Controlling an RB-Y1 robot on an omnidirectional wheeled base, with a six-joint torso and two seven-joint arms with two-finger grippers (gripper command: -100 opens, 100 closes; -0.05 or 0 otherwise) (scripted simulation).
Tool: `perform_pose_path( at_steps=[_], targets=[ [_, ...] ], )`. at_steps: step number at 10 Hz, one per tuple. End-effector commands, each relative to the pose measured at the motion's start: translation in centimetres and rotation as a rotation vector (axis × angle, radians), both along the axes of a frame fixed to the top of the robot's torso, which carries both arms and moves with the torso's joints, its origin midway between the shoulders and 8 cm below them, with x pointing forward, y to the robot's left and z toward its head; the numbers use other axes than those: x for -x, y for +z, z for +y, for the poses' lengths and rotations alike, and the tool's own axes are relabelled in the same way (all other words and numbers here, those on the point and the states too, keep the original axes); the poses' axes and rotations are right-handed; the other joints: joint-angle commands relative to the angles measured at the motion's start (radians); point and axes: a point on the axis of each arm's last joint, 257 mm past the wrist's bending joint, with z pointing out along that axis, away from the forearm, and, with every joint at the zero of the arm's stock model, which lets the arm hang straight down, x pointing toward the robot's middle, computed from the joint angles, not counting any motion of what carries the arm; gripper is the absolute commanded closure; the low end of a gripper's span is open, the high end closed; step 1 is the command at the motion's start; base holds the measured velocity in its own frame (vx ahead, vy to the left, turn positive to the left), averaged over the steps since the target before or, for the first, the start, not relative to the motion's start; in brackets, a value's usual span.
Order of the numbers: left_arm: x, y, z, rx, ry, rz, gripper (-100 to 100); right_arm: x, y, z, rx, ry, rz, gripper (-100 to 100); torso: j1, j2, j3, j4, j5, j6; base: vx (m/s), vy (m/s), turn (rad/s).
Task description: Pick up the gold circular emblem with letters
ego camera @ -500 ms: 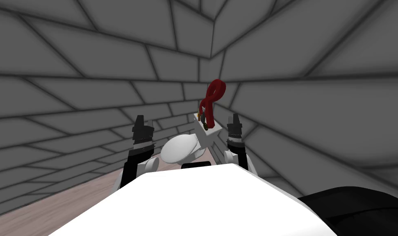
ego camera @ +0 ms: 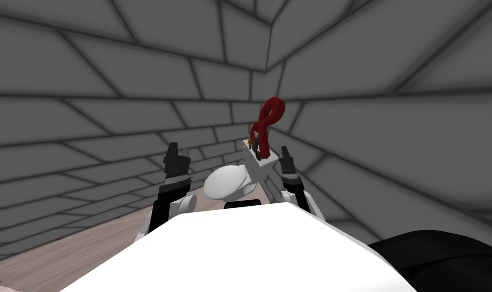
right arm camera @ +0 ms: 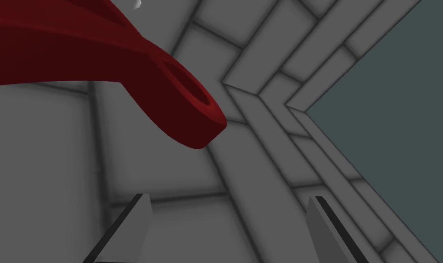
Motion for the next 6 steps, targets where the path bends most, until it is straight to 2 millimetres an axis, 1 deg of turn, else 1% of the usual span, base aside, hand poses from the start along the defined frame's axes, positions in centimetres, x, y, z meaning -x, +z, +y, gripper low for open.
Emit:
perform_pose_path(
  at_steps=[1, 2, 3, 4, 6],
  targets=[
    [0.0, 0.0, 0.0, 0.000, 0.000, 0.000, 0, -0.5, -2.8, 0.0, 0.066, 0.011, 0.068, -100, 0.000, 0.000, 0.000, 0.000, 0.000, 0.000, -0.030, 0.116, 0.095],
    [0.0, 0.0, 0.0, 0.000, 0.000, 0.000, 0, -0.6, -4.7, -0.2, 0.107, 0.015, 0.114, -100, 0.000, 0.000, 0.000, 0.000, 0.000, 0.000, -0.040, 0.131, 0.121],
    [0.0, 0.0, 0.0, 0.000, 0.000, 0.000, 0, -0.6, -4.9, -0.2, 0.115, 0.018, 0.117, -100, 0.001, 0.001, 0.000, 0.000, 0.000, 0.000, -0.025, 0.088, 0.033],
    [0.0, 0.0, 0.0, 0.000, 0.000, 0.000, 0, -0.7, -7.1, -0.5, 0.163, 0.024, 0.171, -100, -0.001, 0.000, 0.000, 0.000, 0.000, 0.000, -0.010, 0.093, 0.076],
    [0.0, 0.0, 0.0, 0.000, 0.000, 0.000, 0, -0.3, -11.4, -1.5, 0.255, 0.032, 0.275, -100, 0.002, 0.000, 0.000, 0.000, 0.000, 0.000, -0.029, 0.153, 0.153]
  ],
)
